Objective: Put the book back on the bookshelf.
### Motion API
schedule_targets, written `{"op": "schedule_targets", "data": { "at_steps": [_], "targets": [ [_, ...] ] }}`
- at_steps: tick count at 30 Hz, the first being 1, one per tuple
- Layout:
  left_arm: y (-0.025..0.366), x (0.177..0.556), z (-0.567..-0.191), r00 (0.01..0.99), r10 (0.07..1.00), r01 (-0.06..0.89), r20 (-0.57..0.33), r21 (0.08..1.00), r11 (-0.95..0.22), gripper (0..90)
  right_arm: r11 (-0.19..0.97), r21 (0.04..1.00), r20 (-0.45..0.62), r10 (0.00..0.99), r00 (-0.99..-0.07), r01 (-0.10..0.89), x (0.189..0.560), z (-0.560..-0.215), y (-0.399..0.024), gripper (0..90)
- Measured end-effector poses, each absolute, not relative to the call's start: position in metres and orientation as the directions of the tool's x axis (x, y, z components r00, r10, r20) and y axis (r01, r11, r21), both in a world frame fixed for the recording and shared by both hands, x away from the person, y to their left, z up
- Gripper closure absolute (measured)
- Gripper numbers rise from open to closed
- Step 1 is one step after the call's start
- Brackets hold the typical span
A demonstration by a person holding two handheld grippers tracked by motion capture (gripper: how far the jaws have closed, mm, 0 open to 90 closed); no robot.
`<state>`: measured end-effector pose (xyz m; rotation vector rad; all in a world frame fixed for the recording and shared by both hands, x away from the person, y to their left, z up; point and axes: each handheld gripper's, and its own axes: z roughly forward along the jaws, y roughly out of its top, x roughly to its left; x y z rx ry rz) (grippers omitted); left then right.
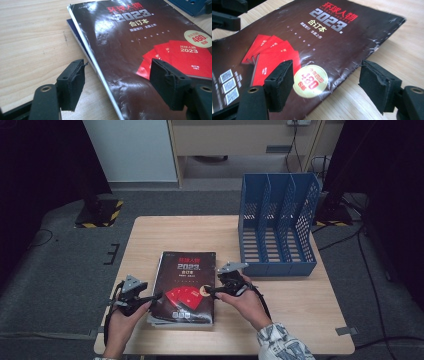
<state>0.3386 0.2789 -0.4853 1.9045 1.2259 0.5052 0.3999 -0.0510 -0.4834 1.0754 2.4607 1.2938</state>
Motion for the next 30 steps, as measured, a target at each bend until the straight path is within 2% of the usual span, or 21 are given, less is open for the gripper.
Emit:
{"op": "schedule_targets", "data": {
  "at_steps": [7,23,30],
  "targets": [
    [0.271,0.336,-0.487,0.454,0.891,0.569,-0.019,0.776,-0.273,33.0,0.385,0.741,0.199,0.657,-0.727,0.550,0.410,-0.493,-0.045,23.1],
    [0.275,0.335,-0.499,0.457,0.887,0.618,-0.062,0.740,-0.267,36.7,0.348,0.710,0.295,0.642,-0.707,0.612,0.422,-0.515,-0.041,20.5],
    [0.276,0.336,-0.500,0.459,0.885,0.622,-0.078,0.740,-0.257,37.5,0.355,0.714,0.287,0.638,-0.715,0.603,0.420,-0.511,-0.042,22.0]
  ]
}}
